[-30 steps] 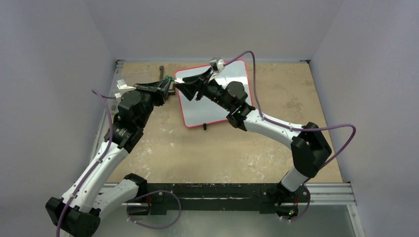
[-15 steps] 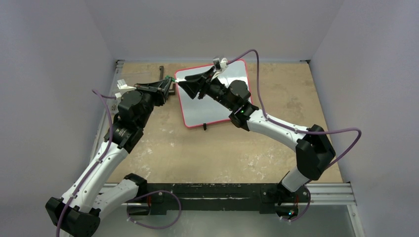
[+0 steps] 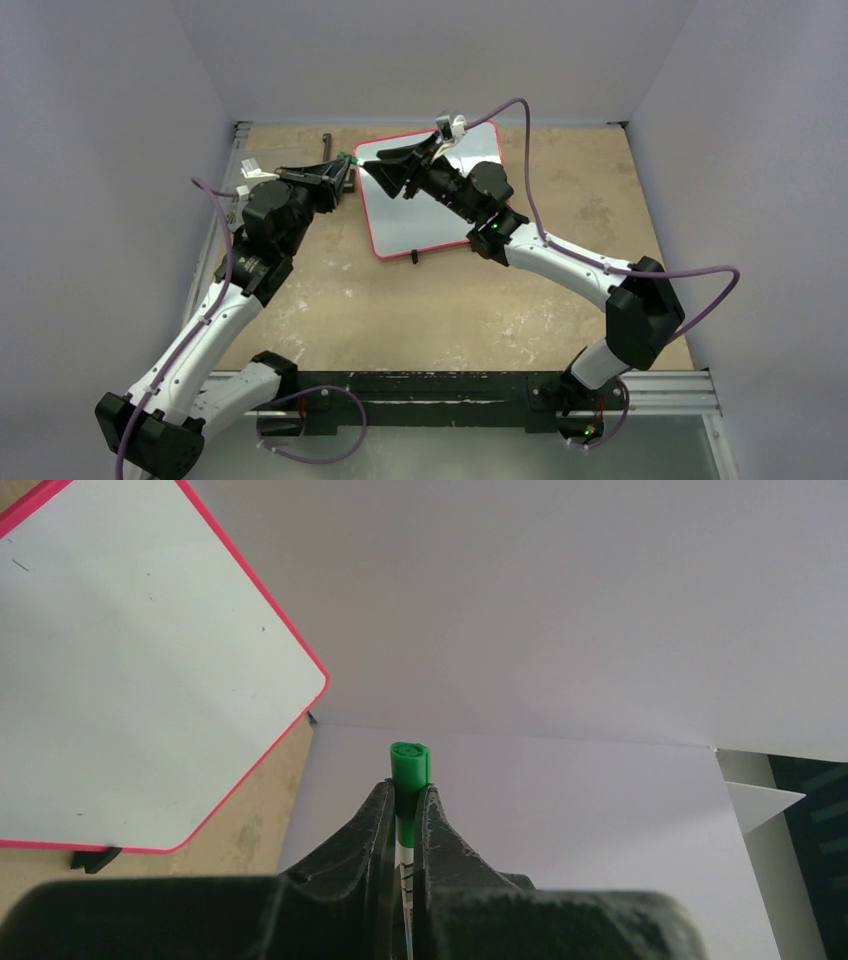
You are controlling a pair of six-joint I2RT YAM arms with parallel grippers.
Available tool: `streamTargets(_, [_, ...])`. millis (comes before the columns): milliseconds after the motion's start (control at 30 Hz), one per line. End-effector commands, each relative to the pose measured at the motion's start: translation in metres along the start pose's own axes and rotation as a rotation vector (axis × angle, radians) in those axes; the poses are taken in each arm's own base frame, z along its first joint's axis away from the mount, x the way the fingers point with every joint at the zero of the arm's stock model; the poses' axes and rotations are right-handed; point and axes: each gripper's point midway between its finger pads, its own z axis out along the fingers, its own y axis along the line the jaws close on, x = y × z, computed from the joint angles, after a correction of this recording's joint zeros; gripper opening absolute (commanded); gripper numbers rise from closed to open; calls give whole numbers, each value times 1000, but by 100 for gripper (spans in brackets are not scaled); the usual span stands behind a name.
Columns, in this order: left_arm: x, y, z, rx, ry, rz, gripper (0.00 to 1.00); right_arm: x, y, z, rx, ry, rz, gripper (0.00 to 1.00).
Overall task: Write a sentence on the whiteboard
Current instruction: Open the whiteboard marker at the center of the board.
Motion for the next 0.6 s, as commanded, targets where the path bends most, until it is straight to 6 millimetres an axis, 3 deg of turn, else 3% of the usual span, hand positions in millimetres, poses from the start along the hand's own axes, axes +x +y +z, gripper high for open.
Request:
streamTargets(0, [-5,-24,-9,79,-16,16,0,-12,3,6,-13,-23,-13,49])
streamTargets(467, [-4,-20,-9,75,-10,3,0,-8,2,13,-23,-20,-14,45])
streamTargets(567, [-4,-17,-8,73,-9,-4,0,-9,3,14,-26,-21,-15,39])
